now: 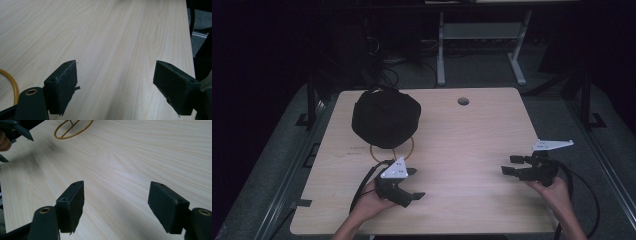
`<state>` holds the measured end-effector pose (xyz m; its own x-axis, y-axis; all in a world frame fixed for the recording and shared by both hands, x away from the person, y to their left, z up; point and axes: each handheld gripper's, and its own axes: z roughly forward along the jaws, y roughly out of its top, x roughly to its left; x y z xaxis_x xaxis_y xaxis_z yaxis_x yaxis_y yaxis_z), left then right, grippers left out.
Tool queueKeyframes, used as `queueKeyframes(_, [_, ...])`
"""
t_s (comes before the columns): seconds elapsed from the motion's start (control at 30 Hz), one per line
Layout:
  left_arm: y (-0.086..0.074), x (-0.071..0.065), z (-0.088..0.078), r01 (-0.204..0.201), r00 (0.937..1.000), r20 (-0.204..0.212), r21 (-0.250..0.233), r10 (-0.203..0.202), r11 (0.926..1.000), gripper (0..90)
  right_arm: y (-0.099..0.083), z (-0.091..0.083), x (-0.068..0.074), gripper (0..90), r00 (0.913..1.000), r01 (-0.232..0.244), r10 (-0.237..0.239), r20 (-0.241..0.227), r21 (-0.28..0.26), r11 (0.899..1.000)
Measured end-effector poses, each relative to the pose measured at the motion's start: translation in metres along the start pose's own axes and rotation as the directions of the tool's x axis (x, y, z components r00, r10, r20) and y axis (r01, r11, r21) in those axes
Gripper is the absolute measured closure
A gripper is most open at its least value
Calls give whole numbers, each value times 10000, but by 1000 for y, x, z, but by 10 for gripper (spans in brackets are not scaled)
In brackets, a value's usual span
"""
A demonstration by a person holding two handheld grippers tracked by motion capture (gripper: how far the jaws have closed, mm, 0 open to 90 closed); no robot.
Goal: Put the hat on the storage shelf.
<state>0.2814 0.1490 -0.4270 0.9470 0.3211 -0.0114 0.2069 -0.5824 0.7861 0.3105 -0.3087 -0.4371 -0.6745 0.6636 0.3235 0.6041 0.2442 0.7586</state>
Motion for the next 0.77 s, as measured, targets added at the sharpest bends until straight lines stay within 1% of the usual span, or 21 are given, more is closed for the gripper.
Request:
queueKeyframes(0.1, [0, 0, 0, 4, 10000, -7, 13, -4, 10000, 188, -7, -1, 1, 290, 10000, -14, 14, 41, -7, 10000])
queueKeyframes(0.23, [-1, 0, 0, 12, 10000, -17, 43, -12, 10000, 188, -17, -4, 4, 292, 10000, -62, 63, 67, -191, 9998])
queueKeyframes(0.3, [-1, 0, 0, 27, 10000, -5, 51, -27, 10000, 188, -23, -6, 5, 294, 9999, -66, 68, 104, -190, 9998])
queueKeyframes(0.4, [-2, -1, 0, 49, 10000, -10, 42, -49, 10000, 188, -30, -9, 7, 292, 9997, -210, 213, 127, -285, 9994])
queueKeyframes(0.6, [-2, 0, -1, -13, 10000, -68, 50, 13, 10000, 188, -41, -14, 13, 287, 9994, -164, 181, 294, -565, 9983])
queueKeyframes(0.67, [-2, 1, -1, 48, 10000, -62, 5, -48, 10000, 188, -44, -15, 16, 280, 9990, -131, 159, 408, -679, 9976])
queueKeyframes(0.77, [-2, 2, -1, 99, 9999, -39, -3, -99, 10000, 187, -47, -15, 20, 273, 9989, -64, 100, 459, -771, 9970])
